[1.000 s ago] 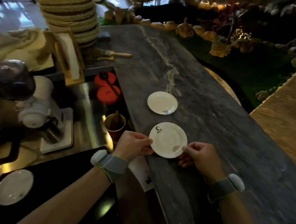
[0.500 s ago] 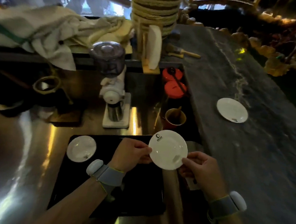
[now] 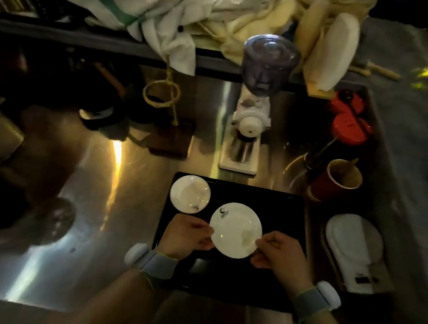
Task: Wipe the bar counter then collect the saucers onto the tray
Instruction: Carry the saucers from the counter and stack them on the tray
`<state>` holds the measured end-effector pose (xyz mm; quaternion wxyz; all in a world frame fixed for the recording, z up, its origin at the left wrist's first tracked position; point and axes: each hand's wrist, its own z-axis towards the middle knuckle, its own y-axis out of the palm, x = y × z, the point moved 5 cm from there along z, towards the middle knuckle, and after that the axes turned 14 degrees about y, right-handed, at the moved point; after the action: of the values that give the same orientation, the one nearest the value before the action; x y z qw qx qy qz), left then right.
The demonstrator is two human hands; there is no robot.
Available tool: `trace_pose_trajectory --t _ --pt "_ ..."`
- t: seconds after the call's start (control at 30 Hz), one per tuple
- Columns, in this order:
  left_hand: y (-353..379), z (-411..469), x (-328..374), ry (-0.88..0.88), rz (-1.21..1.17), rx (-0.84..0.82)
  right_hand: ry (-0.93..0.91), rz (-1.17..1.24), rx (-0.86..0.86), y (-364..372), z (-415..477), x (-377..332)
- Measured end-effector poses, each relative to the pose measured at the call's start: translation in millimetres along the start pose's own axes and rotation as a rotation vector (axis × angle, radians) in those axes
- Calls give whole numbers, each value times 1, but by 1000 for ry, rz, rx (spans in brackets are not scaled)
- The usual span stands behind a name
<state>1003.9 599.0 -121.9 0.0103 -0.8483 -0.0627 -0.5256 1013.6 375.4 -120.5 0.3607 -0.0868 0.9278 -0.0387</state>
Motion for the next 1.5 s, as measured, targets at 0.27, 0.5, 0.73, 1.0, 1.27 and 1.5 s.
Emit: trace_pose_trajectory --t 0.27,0.5,0.73,1.0,1.27,1.5 --pt "-60 19 -31 -141 -70 64 28 -82 -56 64 37 11" --pt "-91 47 -48 -221 -34 116 79 -127 -71 100 66 -4" --pt "-101 79 -36 -261 13 94 122 -141 -27 117 92 -23" --pt "-110 104 -29 -300 53 69 137 -143 30 126 112 -32" --pt "-110 119 -37 -313 77 112 120 -238 110 125 122 -37" --pt "-115 123 -51 -337 59 181 122 -237 108 124 120 -39"
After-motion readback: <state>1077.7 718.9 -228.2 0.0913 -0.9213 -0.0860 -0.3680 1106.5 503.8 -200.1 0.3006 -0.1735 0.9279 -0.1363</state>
